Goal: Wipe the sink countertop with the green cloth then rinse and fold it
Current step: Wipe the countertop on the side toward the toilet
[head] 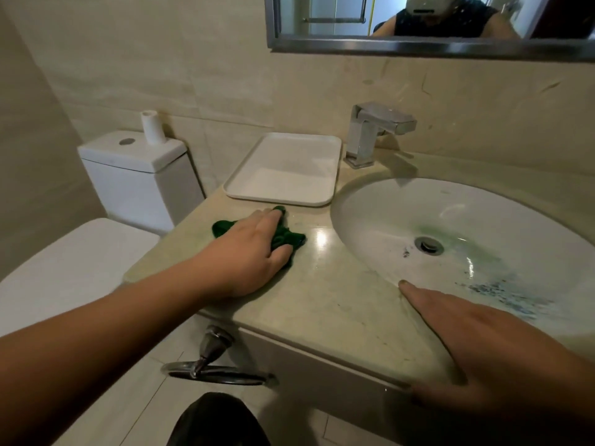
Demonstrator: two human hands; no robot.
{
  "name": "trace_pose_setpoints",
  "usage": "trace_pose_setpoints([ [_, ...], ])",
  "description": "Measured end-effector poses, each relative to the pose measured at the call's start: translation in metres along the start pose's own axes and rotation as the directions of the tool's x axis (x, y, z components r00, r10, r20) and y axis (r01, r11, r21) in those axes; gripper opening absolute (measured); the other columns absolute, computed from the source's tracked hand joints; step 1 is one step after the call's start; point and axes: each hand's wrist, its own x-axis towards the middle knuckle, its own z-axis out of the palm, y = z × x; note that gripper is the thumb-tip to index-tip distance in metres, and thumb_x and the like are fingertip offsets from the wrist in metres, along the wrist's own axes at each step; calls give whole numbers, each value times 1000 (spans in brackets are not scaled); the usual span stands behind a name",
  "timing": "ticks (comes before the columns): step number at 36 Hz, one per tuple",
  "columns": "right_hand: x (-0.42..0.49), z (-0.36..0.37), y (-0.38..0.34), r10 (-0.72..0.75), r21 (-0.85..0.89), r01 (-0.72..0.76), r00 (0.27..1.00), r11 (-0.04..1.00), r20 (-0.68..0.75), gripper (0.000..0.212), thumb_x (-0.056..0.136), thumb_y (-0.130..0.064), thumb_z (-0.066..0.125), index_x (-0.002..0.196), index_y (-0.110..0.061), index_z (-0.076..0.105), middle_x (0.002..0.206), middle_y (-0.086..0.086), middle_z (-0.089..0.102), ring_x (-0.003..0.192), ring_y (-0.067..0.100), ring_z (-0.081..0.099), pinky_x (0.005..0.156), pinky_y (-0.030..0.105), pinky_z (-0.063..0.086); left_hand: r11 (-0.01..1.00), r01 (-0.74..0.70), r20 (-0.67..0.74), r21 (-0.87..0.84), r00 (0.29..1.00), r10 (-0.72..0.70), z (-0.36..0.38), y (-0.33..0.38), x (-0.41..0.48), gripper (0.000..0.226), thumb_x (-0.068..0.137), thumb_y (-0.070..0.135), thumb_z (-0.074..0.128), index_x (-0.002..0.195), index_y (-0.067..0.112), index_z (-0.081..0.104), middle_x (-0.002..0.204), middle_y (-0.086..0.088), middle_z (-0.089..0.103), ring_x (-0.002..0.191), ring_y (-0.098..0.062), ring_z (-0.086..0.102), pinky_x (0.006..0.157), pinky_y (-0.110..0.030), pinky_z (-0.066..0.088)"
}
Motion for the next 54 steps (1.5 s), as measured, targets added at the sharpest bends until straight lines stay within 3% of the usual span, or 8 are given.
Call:
trace_pose_setpoints([
  [12, -5, -8, 2, 19, 24, -20, 999, 1000, 46, 128, 55, -111, 34, 152, -52, -24, 170, -25, -3, 146, -5, 8, 109, 13, 6, 907, -394, 18, -150, 916, 400, 25, 127, 23, 54, 100, 33, 65, 152, 32, 53, 140, 3, 67, 118, -14, 63, 92, -24, 43],
  [16, -16, -16, 10, -23, 48, 23, 1000, 999, 3, 118, 55, -111, 35, 147, -66, -26, 153, -50, -20, 134, -23, -1, 110, 14, 6, 925, -345, -233, -157, 924, 305, -14, 62, -9, 52, 100, 41, 59, 151, 35, 49, 139, 10, 62, 113, 3, 52, 95, -20, 44],
  [19, -19, -16, 12, -30, 52, 30, 1000, 998, 0, 108, 61, -109, 33, 146, -70, -21, 148, -55, -19, 136, -22, 4, 109, 14, 10, 983, -95, -393, -154, 919, 27, -37, -13, -31, 53, 104, 44, 52, 154, 28, 47, 140, -5, 62, 123, -17, 55, 103, -46, 49],
  [23, -15, -11, 8, -27, 62, 28, 999, 998, -19, 105, 64, -106, 35, 148, -69, -17, 157, -39, 21, 124, -11, 34, 97, 17, 30, 966, 258, -117, -20, 959, -258, -28, -60, -42, 63, 108, 51, 48, 161, 20, 35, 159, -16, 47, 138, -35, 49, 116, -51, 39],
  [40, -20, -9, 7, -8, 25, 9, 999, 1000, -36, 106, 63, -108, 26, 150, -65, -16, 166, -27, 23, 138, 4, 42, 102, 23, 36, 934, -347, -77, -86, 937, 341, 11, 108, 24, 52, 105, 29, 60, 156, 25, 50, 151, -1, 60, 131, -20, 58, 107, -32, 42],
  [46, -18, -4, 9, -19, 38, 21, 999, 999, -49, 101, 63, -108, 27, 145, -71, -19, 165, -30, 25, 135, 2, 44, 102, 25, 38, 985, -134, -400, -110, 913, 79, -34, 15, -40, 50, 107, 23, 57, 156, 17, 48, 154, -9, 55, 136, -24, 52, 114, -34, 37],
  [50, -16, -3, 10, -19, 18, 20, 999, 1000, -50, 102, 63, -108, 25, 145, -71, -20, 165, -28, 26, 135, 5, 46, 108, 31, 42, 986, 162, -175, -45, 970, -167, -37, -47, -83, 55, 111, 33, 49, 162, 17, 37, 159, -13, 47, 141, -31, 48, 119, -45, 38],
  [54, -16, -3, 9, -27, 4, 28, 998, 1000, -60, 100, 63, -108, 25, 145, -71, -19, 166, -24, 28, 138, 8, 48, 107, 31, 44, 998, 54, -107, -32, 993, -57, -21, -48, -96, 60, 110, 41, 45, 165, 23, 32, 169, -5, 38, 151, -21, 38, 124, -34, 28],
])
